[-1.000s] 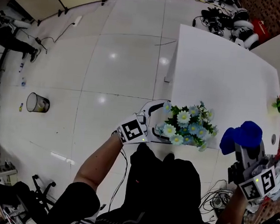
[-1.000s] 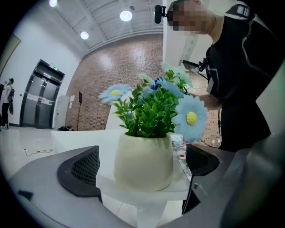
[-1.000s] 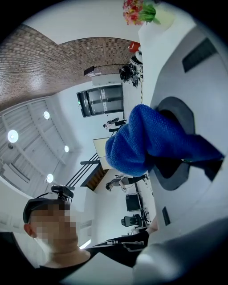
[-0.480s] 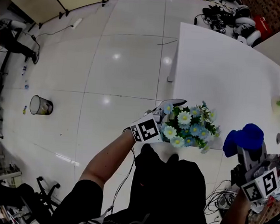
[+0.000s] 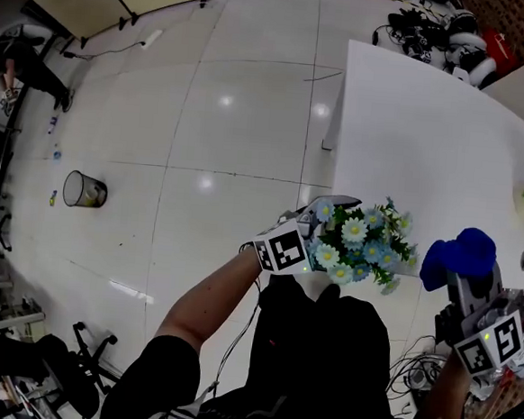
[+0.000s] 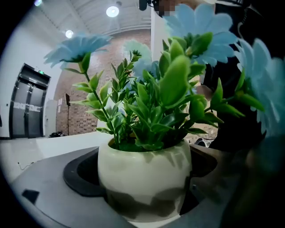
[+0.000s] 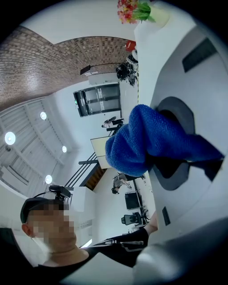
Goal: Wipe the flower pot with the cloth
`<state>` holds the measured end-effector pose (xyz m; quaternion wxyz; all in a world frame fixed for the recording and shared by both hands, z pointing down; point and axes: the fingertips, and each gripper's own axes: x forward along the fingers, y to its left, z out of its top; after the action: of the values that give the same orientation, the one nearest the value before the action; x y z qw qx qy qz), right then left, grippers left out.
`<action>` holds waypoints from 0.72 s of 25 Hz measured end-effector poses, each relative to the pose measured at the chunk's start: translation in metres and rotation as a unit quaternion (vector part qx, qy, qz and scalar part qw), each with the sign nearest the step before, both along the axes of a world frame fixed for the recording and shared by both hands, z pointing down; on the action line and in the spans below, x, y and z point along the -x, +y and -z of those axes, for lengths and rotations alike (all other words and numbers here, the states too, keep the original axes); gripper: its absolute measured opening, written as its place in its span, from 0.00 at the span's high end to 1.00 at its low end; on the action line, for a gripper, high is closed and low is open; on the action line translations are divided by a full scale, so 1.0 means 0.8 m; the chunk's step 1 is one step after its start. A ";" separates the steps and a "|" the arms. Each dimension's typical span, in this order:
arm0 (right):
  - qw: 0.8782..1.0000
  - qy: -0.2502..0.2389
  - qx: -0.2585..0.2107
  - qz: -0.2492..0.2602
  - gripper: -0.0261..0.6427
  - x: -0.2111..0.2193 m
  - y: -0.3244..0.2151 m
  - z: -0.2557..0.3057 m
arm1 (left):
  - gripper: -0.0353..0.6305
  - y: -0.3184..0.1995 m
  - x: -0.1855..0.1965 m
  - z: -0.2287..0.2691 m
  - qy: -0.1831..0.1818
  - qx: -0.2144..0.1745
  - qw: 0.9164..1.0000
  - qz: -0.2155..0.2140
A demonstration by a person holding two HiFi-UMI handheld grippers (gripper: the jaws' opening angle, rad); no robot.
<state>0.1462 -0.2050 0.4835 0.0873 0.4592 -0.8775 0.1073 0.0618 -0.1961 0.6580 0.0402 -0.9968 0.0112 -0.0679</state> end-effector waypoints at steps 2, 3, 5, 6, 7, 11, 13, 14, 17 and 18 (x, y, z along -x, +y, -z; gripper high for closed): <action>1.000 0.005 0.002 0.004 0.83 0.003 0.002 0.000 | 0.11 0.009 0.006 -0.007 -0.017 0.005 1.000 0.003; 1.000 0.007 0.003 0.005 0.83 0.005 0.002 0.001 | 0.11 0.013 0.010 -0.009 -0.026 0.008 1.000 0.001; 1.000 0.006 0.006 0.005 0.83 0.007 0.001 0.002 | 0.11 0.019 0.020 -0.007 -0.037 0.011 0.999 -0.006; 1.000 0.005 0.008 0.005 0.83 0.008 -0.001 0.002 | 0.11 0.021 0.026 -0.005 -0.040 0.013 0.999 -0.008; 1.000 0.004 0.010 0.006 0.83 0.010 -0.001 0.001 | 0.11 0.022 0.033 -0.004 -0.042 0.016 0.999 -0.007; 1.000 0.003 0.017 0.012 0.83 0.016 0.000 -0.002 | 0.11 0.021 0.047 0.004 -0.047 0.023 0.999 0.010; 1.000 -0.003 0.017 0.009 0.83 0.017 -0.002 -0.002 | 0.11 0.018 0.040 0.007 -0.056 0.026 0.998 0.032; 1.000 -0.006 0.017 0.009 0.83 0.018 -0.003 -0.002 | 0.11 0.016 0.035 0.006 -0.063 0.026 0.997 0.042; 1.000 -0.008 0.019 0.015 0.83 0.024 -0.002 -0.002 | 0.11 0.011 0.016 0.003 -0.073 0.034 0.995 0.051; 1.000 -0.009 0.021 0.017 0.83 0.026 -0.002 -0.002 | 0.11 0.012 0.011 0.002 -0.077 0.032 0.995 0.049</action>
<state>0.1253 -0.2063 0.4853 0.0909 0.4413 -0.8836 0.1277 0.0531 -0.1868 0.6563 0.0059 -0.9876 0.0551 -0.1471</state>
